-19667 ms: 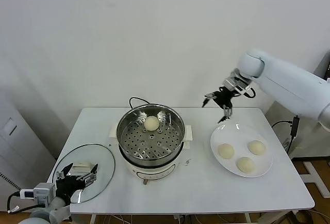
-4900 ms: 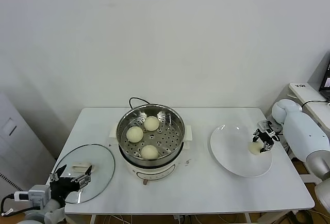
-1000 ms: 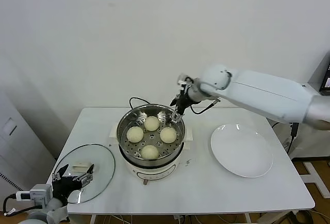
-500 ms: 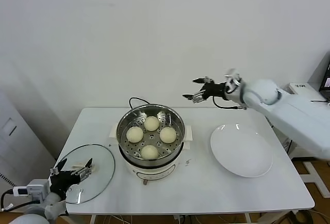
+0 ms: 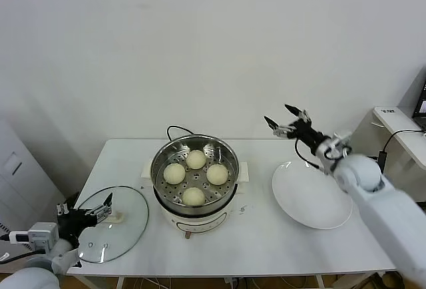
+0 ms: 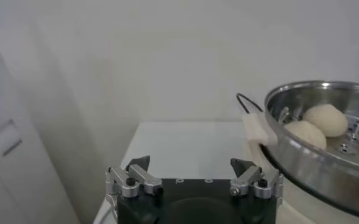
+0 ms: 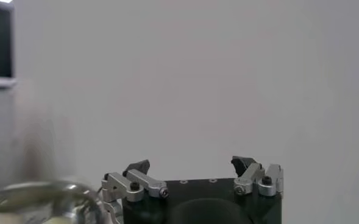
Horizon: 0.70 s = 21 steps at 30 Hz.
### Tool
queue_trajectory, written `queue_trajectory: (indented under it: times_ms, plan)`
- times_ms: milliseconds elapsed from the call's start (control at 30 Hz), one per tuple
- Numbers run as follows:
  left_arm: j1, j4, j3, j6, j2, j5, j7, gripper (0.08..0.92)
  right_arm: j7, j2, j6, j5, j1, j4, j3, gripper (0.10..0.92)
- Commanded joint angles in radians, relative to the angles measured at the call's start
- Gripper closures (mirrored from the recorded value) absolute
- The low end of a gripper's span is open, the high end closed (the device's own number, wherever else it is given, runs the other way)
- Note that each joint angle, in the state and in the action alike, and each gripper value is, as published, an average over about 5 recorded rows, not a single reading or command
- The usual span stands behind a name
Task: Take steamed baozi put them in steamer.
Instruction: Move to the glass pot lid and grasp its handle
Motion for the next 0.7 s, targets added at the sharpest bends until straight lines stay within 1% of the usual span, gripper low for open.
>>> queue_trajectory:
  times_ms: [33,133,267,400,567,700]
  plan:
    - [0.014,0.001,0.003,-0.094,0.004,0.462,0.13,0.177,-0.056,0.28,0.091,-0.254,-0.507,0.052,0.524,0.203]
    - [0.056,0.01,0.017,-0.156,0.013,0.671,0.164,0.177,-0.048,0.354,0.083,-0.332,-0.537,0.064,0.569,0.203]
    - [0.119,0.056,0.037,-0.258,0.027,0.945,0.192,0.177,-0.003,0.425,0.067,-0.403,-0.549,0.069,0.59,0.203]
    - [0.165,0.115,0.047,-0.371,0.012,1.181,0.209,0.177,0.003,0.46,0.085,-0.465,-0.547,0.049,0.591,0.203]
    - [0.173,0.212,0.049,-0.494,-0.034,1.432,0.192,0.177,-0.015,0.472,0.093,-0.495,-0.537,0.03,0.587,0.203]
    - [0.174,0.272,0.047,-0.558,-0.056,1.586,0.161,0.177,-0.021,0.472,0.099,-0.503,-0.526,0.012,0.586,0.203]
